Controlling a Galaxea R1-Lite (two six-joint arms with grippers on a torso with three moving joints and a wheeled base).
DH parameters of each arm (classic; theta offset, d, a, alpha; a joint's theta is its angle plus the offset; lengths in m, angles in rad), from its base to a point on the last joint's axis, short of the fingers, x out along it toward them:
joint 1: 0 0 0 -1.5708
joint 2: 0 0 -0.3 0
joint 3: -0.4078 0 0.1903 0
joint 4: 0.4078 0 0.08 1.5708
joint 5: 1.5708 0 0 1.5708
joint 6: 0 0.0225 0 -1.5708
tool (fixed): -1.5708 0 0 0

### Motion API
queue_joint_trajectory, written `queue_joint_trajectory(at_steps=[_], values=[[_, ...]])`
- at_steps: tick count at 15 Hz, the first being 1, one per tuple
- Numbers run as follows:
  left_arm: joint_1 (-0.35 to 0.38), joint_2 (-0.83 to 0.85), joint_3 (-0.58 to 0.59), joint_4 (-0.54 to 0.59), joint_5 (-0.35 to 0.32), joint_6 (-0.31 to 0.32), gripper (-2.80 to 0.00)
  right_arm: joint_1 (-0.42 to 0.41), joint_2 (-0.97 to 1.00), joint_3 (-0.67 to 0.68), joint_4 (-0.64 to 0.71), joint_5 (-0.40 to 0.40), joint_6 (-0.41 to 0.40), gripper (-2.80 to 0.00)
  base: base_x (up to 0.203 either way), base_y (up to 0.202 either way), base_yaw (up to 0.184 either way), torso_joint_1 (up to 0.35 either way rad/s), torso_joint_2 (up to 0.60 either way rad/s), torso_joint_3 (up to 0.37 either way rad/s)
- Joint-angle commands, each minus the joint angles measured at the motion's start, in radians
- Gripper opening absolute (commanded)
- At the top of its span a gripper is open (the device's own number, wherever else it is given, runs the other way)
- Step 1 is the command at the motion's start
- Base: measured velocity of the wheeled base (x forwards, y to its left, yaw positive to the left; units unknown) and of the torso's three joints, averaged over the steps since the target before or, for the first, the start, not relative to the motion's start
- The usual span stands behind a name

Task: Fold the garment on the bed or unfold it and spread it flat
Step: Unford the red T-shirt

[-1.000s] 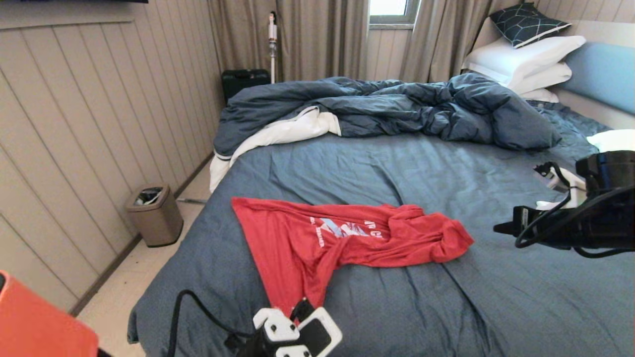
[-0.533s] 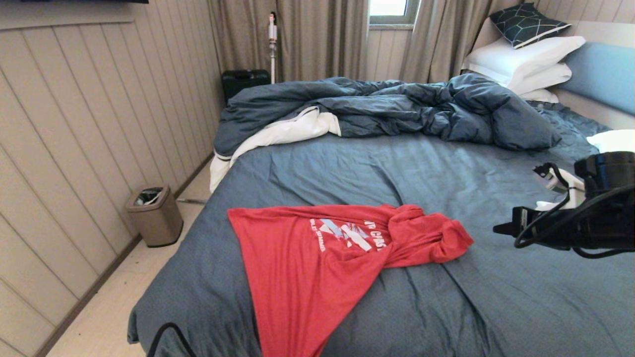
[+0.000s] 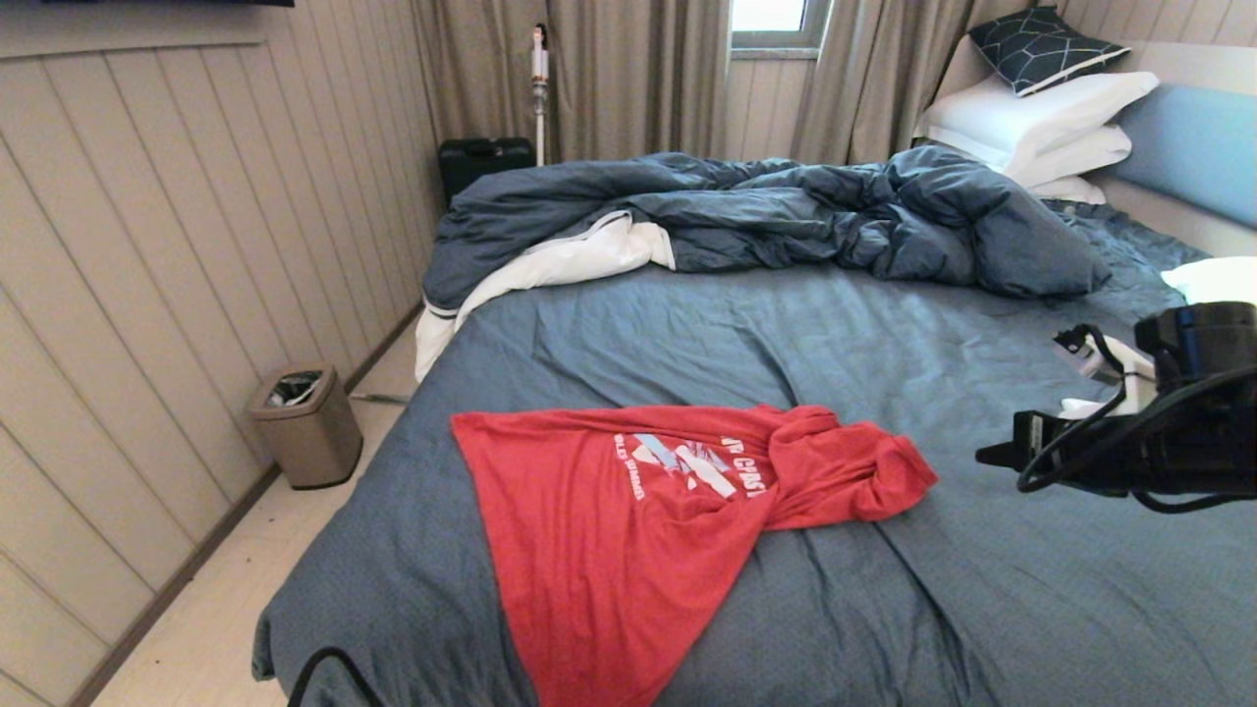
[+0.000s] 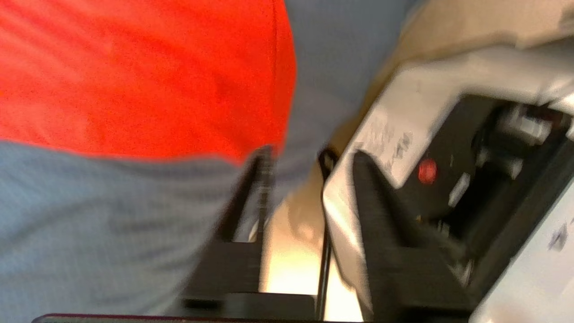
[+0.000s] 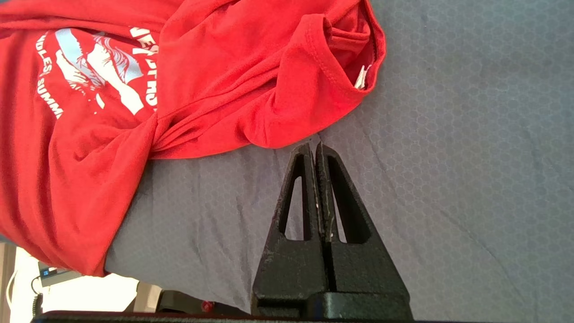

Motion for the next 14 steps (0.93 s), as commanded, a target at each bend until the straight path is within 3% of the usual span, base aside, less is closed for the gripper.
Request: queue_joint_trajectory(at_steps=[1,4,8,9,11,14], values=[[0.0,-0.007,-0.006,-0.017,0.006,0.002,0.0,0.0,0.003,0.0,-0.001,0.002,0.0,-2.8,0.0,0.0,0.0,0.0,0.0,0.0],[0.024,-0.114,-0.039,-0.029,0.066,-0.009,0.0,0.009,0.0,0.001,0.0,0.001,0.001,-2.8,0.0,0.0,0.0,0.0,0.0,0.0],[0.32,-0.332,-0.114,0.084,0.099,-0.068,0.0,0.096,0.007,-0.012,0.009,-0.003,0.017,-2.8,0.0,0.0,0.0,0.0,0.0,0.0],[0.418,-0.415,-0.125,0.142,0.09,-0.09,-2.8,0.135,0.009,-0.027,0.012,-0.007,0.026,-2.8,0.0,0.0,0.0,0.0,0.0,0.0],[0.638,-0.553,-0.143,0.264,0.016,-0.125,-2.8,0.179,0.011,-0.087,0.051,-0.012,0.049,-2.8,0.0,0.0,0.0,0.0,0.0,0.0],[1.024,-0.647,-0.179,0.433,-0.22,-0.184,-2.8,0.198,0.048,-0.235,0.242,-0.059,0.056,-2.8,0.0,0.0,0.0,0.0,0.0,0.0]])
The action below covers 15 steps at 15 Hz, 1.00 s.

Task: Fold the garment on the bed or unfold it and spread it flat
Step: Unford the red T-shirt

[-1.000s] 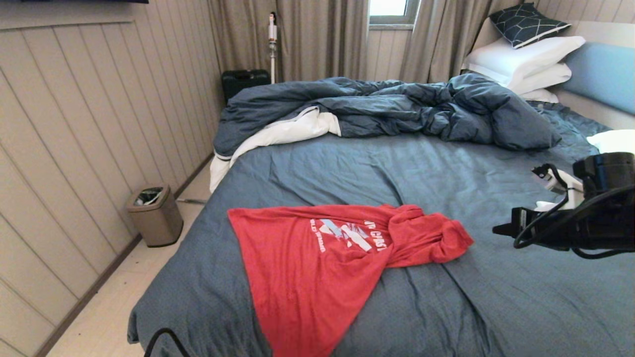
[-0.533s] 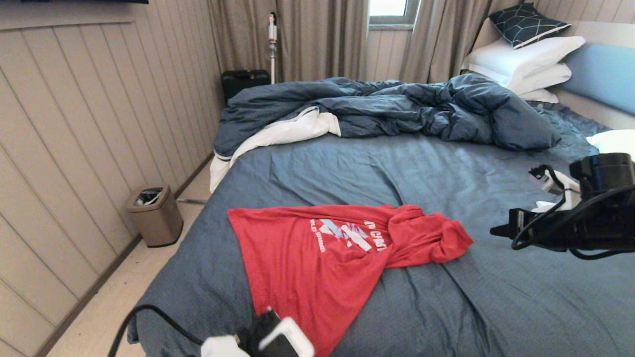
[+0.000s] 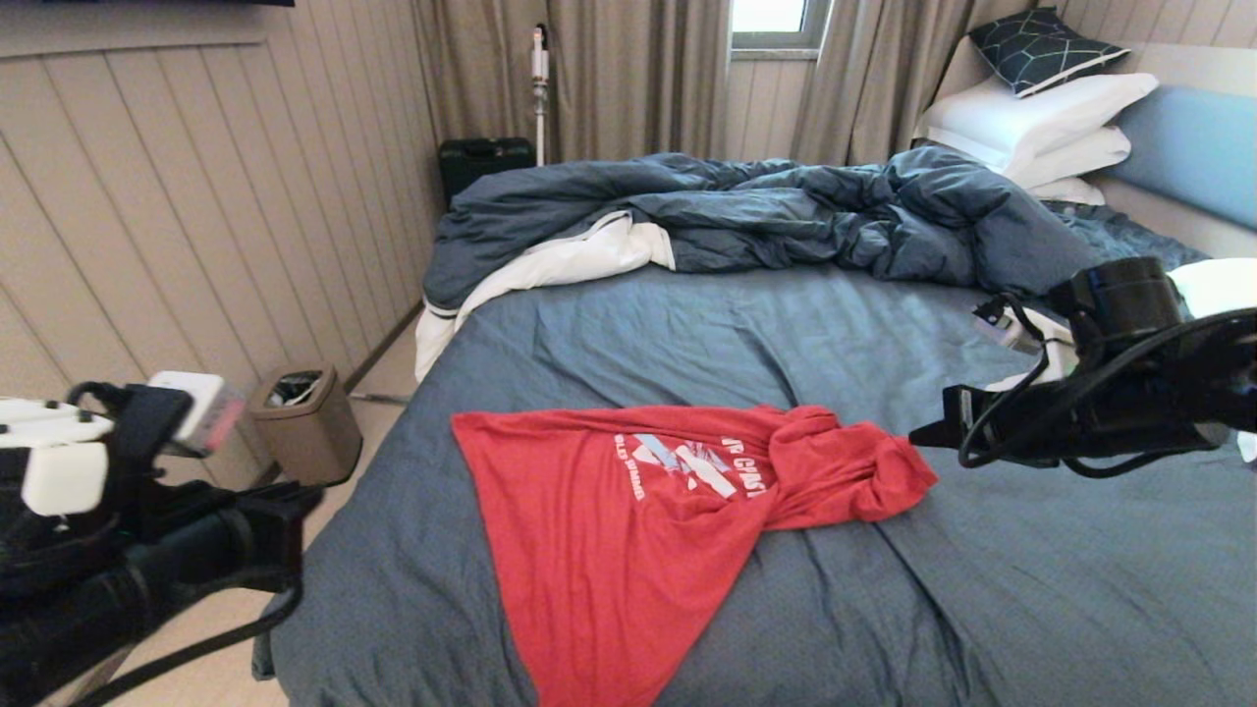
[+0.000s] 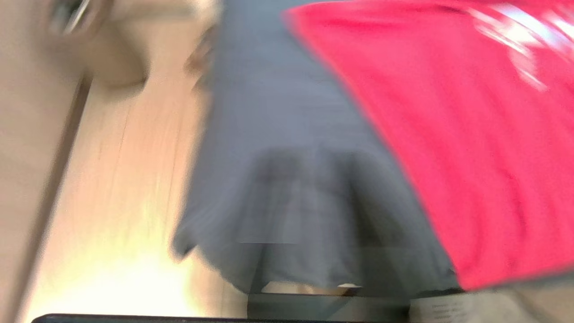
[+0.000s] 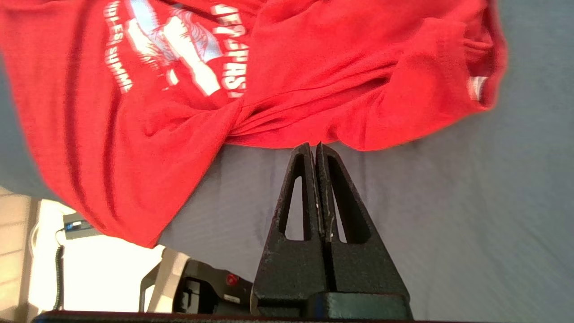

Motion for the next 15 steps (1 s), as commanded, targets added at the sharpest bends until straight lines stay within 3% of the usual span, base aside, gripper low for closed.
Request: queue_joint_trajectory(at_steps=[1,3,5,7,9,10,12,15], values=[[0.215,-0.085,-0.021,0.071,-0.165,-0.026,-2.8,0.008,0.04,-0.094,0.096,-0.053,0.001,-2.8,0.0,0.0,0.0,0.0,0.0,0.0],[0.315,-0.08,-0.038,0.136,-0.341,-0.092,-2.8,0.025,0.09,-0.205,0.209,-0.169,0.001,-2.8,0.0,0.0,0.0,0.0,0.0,0.0],[0.319,-0.043,-0.065,0.153,-0.422,-0.199,-2.8,0.052,0.156,-0.304,0.315,-0.3,0.001,-2.8,0.0,0.0,0.0,0.0,0.0,0.0],[0.351,-0.021,-0.077,0.168,-0.576,-0.235,-2.8,0.058,0.204,-0.341,0.338,-0.327,0.0,-2.8,0.0,0.0,0.0,0.0,0.0,0.0],[0.378,0.01,-0.143,0.249,-0.654,-0.237,-2.8,0.056,0.265,-0.38,0.341,-0.331,-0.004,-2.8,0.0,0.0,0.0,0.0,0.0,0.0],[0.381,0.04,-0.179,0.284,-0.675,-0.236,-2.8,0.055,0.297,-0.407,0.344,-0.332,-0.007,0.0,0.0,0.0,0.0,0.0,0.0,0.0],[0.383,0.084,-0.236,0.306,-0.719,-0.236,-2.8,0.056,0.339,-0.47,0.344,-0.332,-0.009,0.0,0.0,0.0,0.0,0.0,0.0,0.0],[0.383,0.105,-0.247,0.3,-0.726,-0.233,-2.8,0.071,0.405,-0.577,0.35,-0.335,-0.013,0.0,0.0,0.0,0.0,0.0,0.0,0.0]])
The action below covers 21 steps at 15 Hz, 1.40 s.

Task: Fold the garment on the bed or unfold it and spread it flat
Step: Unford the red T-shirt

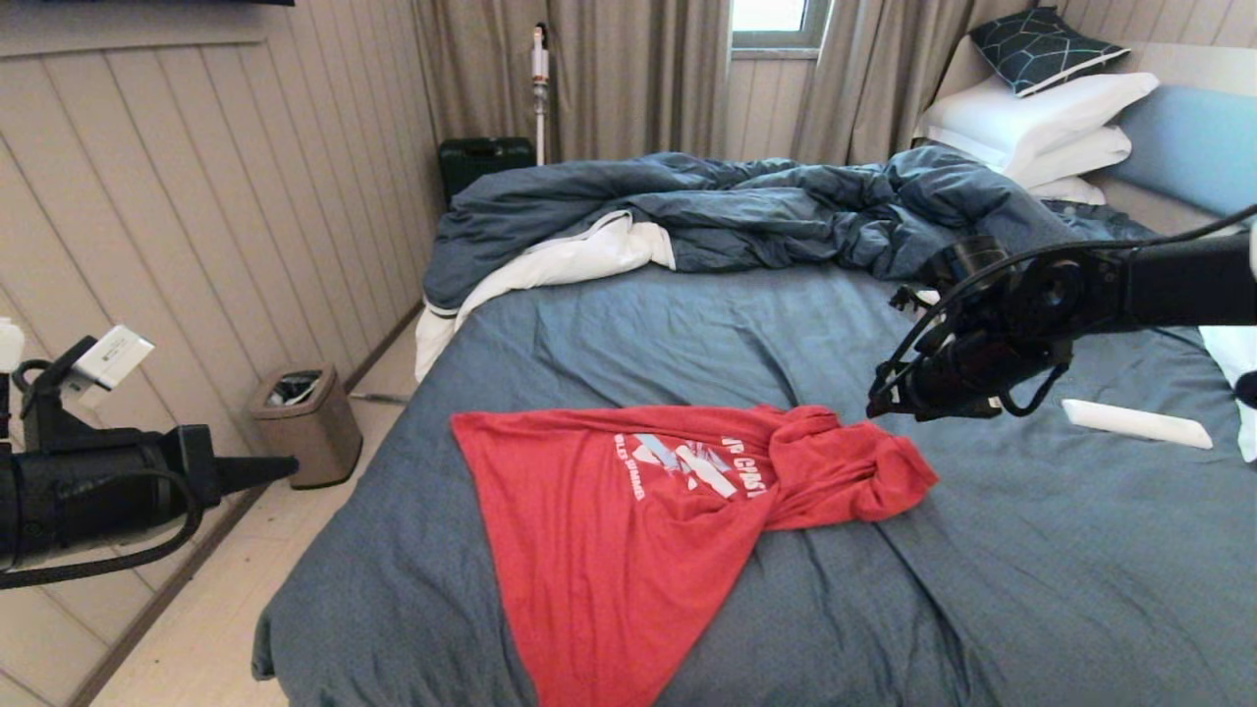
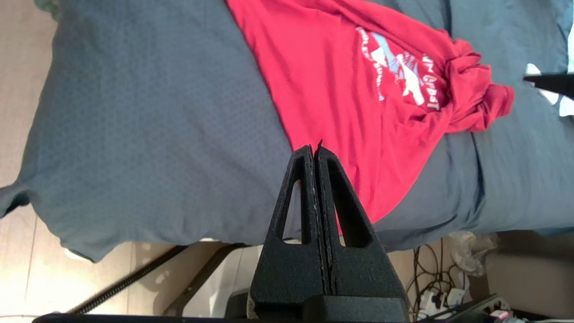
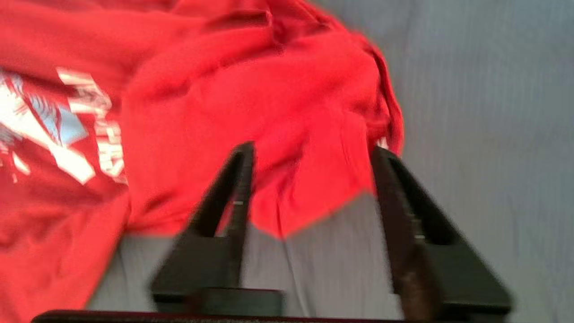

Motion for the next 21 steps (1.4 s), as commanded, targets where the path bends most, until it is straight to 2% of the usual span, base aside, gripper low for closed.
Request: queue_joint_trajectory(at_steps=[1,4,13,14,21], values=[[0.001,0.032,0.004,-0.002,-0.003,0.001,-2.8,0.008,0.079,-0.064,0.015,-0.003,-0.001,0.0,0.0,0.0,0.0,0.0,0.0,0.0],[0.001,0.033,0.012,-0.004,-0.003,0.001,-2.8,0.032,0.119,-0.075,0.062,-0.053,0.001,0.0,0.0,0.0,0.0,0.0,0.0,0.0],[-0.001,0.045,0.026,-0.004,-0.005,0.001,-2.8,0.029,0.106,-0.01,0.054,-0.049,0.006,0.0,0.0,0.0,0.0,0.0,0.0,0.0],[-0.001,0.049,0.024,-0.004,-0.005,0.001,-2.8,0.03,0.111,-0.005,0.054,-0.049,0.006,-2.8,0.0,0.0,0.0,0.0,0.0,0.0],[-0.001,0.059,0.02,-0.004,-0.006,0.001,-2.8,0.026,0.113,0.032,0.052,-0.052,0.0,-2.8,0.0,0.0,0.0,0.0,0.0,0.0]])
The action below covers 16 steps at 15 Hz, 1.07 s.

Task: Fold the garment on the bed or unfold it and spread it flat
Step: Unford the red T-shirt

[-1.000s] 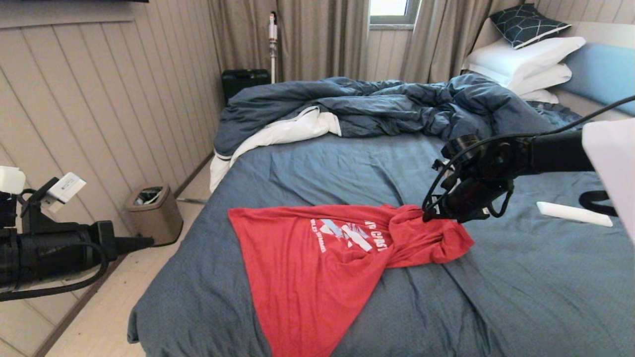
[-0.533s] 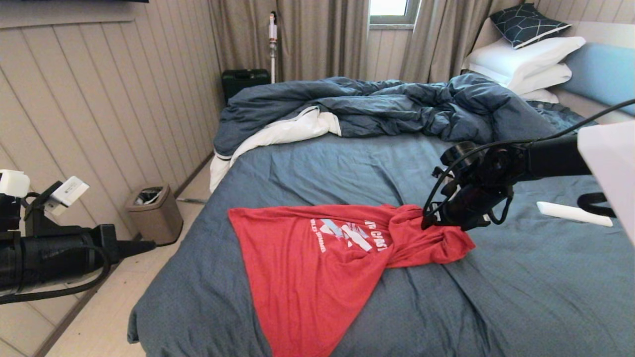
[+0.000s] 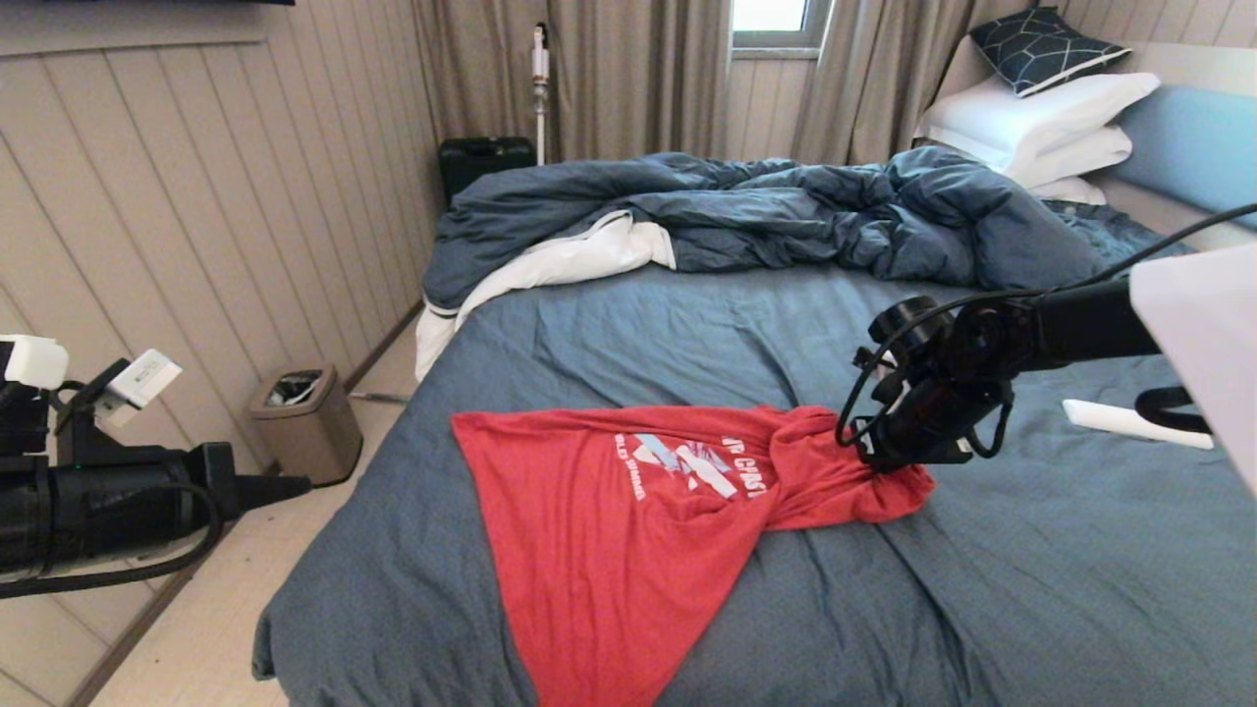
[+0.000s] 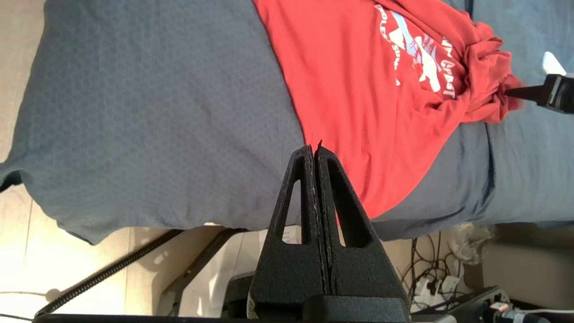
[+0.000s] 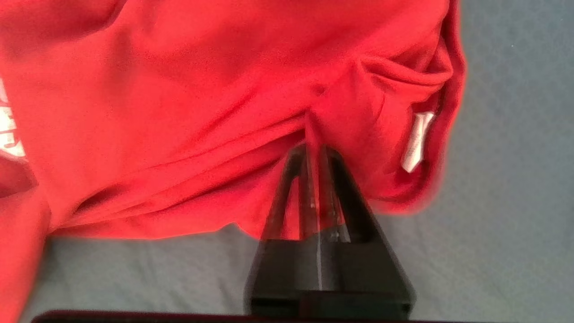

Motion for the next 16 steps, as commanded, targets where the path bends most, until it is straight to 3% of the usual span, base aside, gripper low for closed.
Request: queue_joint_trajectory(at_steps=[1,7,8,16], values=[[0.0,0.012,0.0,0.0,-0.003,-0.002,-2.8,-0.002,-0.002,0.01,0.003,-0.002,0.002,-2.8,0.0,0.0,0.0,0.0,0.0,0.0],[0.001,0.019,-0.004,0.0,-0.004,-0.002,-2.8,-0.008,-0.059,0.012,0.003,-0.005,0.001,-2.8,0.0,0.0,0.0,0.0,0.0,0.0],[0.0,0.018,-0.004,0.0,-0.004,-0.002,-2.8,-0.008,-0.076,0.011,0.003,-0.011,0.0,0.0,0.0,0.0,0.0,0.0,0.0,0.0],[0.0,0.018,-0.004,-0.002,-0.004,-0.002,-2.8,-0.01,0.012,-0.016,-0.026,-0.032,-0.018,0.0,0.0,0.0,0.0,0.0,0.0,0.0]])
